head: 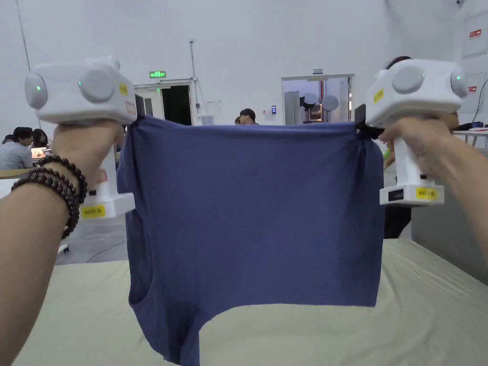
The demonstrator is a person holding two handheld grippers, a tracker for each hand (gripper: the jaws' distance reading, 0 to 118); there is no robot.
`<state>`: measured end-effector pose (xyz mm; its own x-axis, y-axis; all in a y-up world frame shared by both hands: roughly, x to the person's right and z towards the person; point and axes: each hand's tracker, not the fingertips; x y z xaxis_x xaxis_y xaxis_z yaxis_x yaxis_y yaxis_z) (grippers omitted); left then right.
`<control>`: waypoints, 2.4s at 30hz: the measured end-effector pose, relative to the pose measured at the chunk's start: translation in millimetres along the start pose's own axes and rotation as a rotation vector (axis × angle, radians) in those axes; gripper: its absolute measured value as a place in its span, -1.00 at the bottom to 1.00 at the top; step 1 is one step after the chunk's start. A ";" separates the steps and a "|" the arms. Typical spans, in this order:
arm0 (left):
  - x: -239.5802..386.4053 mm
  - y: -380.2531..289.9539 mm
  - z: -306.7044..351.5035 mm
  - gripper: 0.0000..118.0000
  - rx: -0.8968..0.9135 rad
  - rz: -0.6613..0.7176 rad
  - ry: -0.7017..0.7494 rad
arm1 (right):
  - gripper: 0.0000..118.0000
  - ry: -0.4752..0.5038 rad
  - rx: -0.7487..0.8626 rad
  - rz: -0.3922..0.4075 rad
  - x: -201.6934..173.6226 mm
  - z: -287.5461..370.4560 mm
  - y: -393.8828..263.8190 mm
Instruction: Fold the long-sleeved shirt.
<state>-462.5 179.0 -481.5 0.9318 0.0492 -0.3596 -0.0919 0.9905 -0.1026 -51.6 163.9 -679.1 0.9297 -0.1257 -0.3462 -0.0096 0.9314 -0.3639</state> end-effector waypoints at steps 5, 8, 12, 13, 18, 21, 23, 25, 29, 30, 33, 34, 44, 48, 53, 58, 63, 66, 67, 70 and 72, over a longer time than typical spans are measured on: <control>-14.3 -104.8 -16.6 -1.00 -0.136 -0.018 0.000 | -0.98 0.001 -0.142 -0.001 10.6 -37.1 -96.4; -19.2 -159.6 -9.0 -1.00 -0.219 -0.023 -0.008 | -0.98 0.005 -0.202 -0.035 14.5 -38.9 -147.7; -29.1 -211.3 15.9 -1.00 -0.239 0.025 -0.005 | -0.98 0.006 -0.244 0.000 14.6 -40.6 -193.6; -31.6 -220.6 23.0 -1.00 -0.262 0.042 -0.005 | -0.98 0.017 -0.238 -0.003 13.8 -35.2 -205.4; -37.3 -259.4 77.7 -1.00 -0.291 0.080 -0.015 | -0.98 0.014 -0.229 0.043 12.8 6.0 -260.5; -30.9 -279.6 124.7 -1.00 -0.316 -0.008 -0.014 | -0.98 0.002 -0.236 0.099 14.4 44.4 -302.6; -28.1 -299.1 162.4 -1.00 -0.352 -0.021 -0.052 | -0.98 -0.004 -0.243 0.105 18.3 78.7 -338.5; -28.6 -322.8 191.0 -1.00 -0.399 -0.047 -0.108 | -0.98 -0.011 -0.273 0.079 29.1 104.8 -371.3; -28.2 -393.0 245.7 -1.00 -0.588 -0.055 -0.171 | -0.98 -0.049 -0.408 0.000 54.1 143.1 -453.7; -28.7 -411.4 254.9 -1.00 -0.639 -0.044 -0.184 | -0.98 -0.058 -0.453 -0.004 57.6 154.4 -470.6; -34.7 -473.3 276.2 -1.00 -0.790 -0.062 -0.208 | -0.98 -0.076 -0.601 0.013 67.9 168.1 -523.4; -35.2 -488.2 286.9 -1.00 -0.821 -0.053 -0.190 | -0.98 -0.096 -0.664 0.040 68.7 173.9 -542.2; -50.8 -517.6 331.8 -1.00 -0.943 0.042 -0.228 | -0.98 -0.099 -0.875 0.225 60.0 215.0 -605.1; -48.0 -520.8 323.7 -1.00 -0.996 0.065 -0.260 | -0.67 -0.121 -0.823 0.120 63.5 210.5 -593.9; -48.1 -513.4 326.4 0.88 -1.007 0.108 -0.271 | 0.45 -0.157 -0.744 0.166 63.5 222.3 -566.7; -48.2 -484.2 315.2 0.45 -0.941 0.120 -0.279 | -0.49 -0.156 -0.669 0.134 56.0 217.6 -537.5; -39.6 -454.0 271.0 -1.00 -0.798 -0.001 -0.243 | -1.00 -0.128 -0.661 0.185 34.7 177.6 -525.6; -23.6 -426.5 228.8 -1.00 -0.766 0.012 -0.237 | -1.00 -0.113 -0.662 0.199 24.5 149.3 -520.7; -19.2 -417.3 208.5 -1.00 -0.749 0.004 -0.234 | -1.00 -0.105 -0.670 0.209 20.3 137.6 -519.8; -13.1 -405.1 120.4 -1.00 -0.717 0.002 -0.218 | -1.00 -0.077 -0.683 0.223 14.3 104.4 -520.6; -13.7 -407.2 63.0 -0.82 -0.688 0.028 -0.227 | -1.00 -0.059 -0.695 0.229 7.3 85.1 -522.5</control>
<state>-415.7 -216.8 -376.3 0.9689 0.1729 -0.1771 -0.2475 0.6870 -0.6833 -8.4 -294.6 -417.9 0.8946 0.0829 -0.4390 -0.4188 0.4976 -0.7596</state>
